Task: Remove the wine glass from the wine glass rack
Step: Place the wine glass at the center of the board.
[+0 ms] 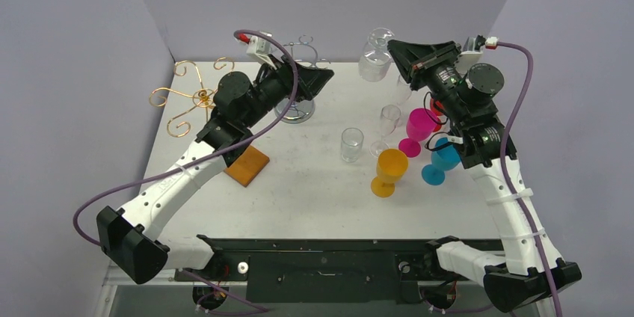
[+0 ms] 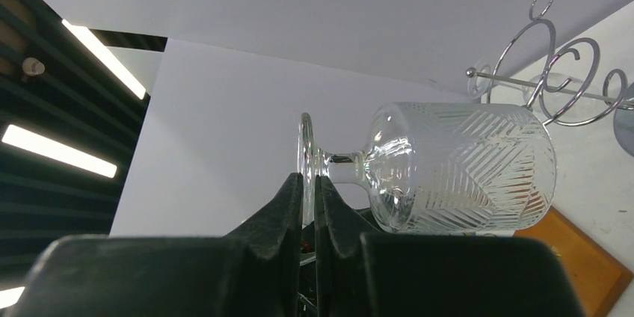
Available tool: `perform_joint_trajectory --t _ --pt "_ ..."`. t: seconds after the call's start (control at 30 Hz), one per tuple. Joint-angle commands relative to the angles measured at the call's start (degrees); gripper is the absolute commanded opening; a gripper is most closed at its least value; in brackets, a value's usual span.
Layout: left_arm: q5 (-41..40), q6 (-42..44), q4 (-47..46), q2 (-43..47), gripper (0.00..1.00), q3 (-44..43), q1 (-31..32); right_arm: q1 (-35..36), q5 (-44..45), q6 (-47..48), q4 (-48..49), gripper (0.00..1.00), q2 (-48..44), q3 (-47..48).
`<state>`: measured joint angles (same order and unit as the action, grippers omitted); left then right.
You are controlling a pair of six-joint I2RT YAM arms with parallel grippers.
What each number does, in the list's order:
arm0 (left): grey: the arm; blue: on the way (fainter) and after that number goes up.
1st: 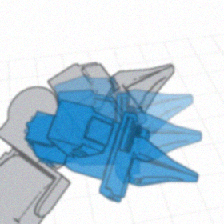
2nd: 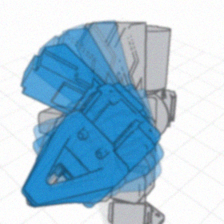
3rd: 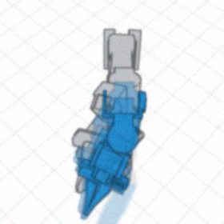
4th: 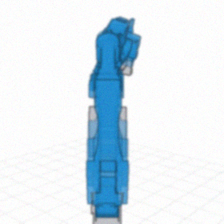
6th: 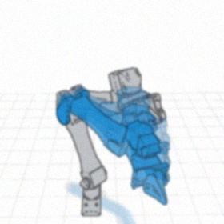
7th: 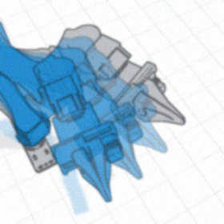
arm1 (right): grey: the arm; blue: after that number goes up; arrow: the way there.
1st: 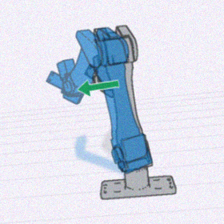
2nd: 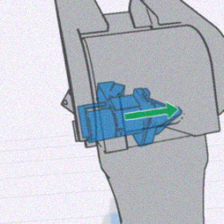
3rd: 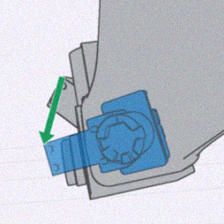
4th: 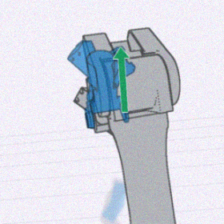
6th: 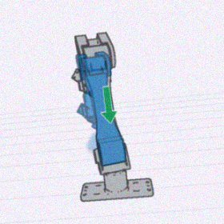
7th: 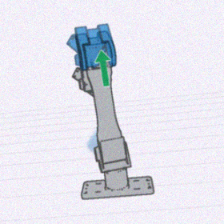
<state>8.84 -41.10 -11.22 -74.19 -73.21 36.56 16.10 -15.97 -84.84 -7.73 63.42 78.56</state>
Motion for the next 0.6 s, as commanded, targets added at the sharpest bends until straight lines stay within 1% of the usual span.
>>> perform_joint_trajectory --t 0.0,0.13,0.23,0.37,0.57 --pt "4.2 -1.4 -10.9 -1.0 0.60 0.6 -1.0 -0.4 -1.5 -3.3 7.1 0.00 -2.7 4.1" --pt "6.2 -2.1 -14.6 -2.6 0.63 0.2 -1.1 -0.4 -2.6 -6.3 10.1 0.00 -2.5 4.3" --pt "8.1 -3.0 -18.6 -4.3 0.68 -0.2 -1.1 -0.4 -2.9 -7.4 11.2 0.00 -2.7 4.4" --pt "11.7 -5.7 -23.4 -6.6 0.71 -0.6 -1.1 -0.4 -3.1 -9.1 12.6 0.00 -3.2 3.8" --pt "14.0 -10.5 -30.4 -9.2 0.76 -0.7 -1.1 -0.2 -3.2 -12.2 15.5 0.00 -2.7 4.1"
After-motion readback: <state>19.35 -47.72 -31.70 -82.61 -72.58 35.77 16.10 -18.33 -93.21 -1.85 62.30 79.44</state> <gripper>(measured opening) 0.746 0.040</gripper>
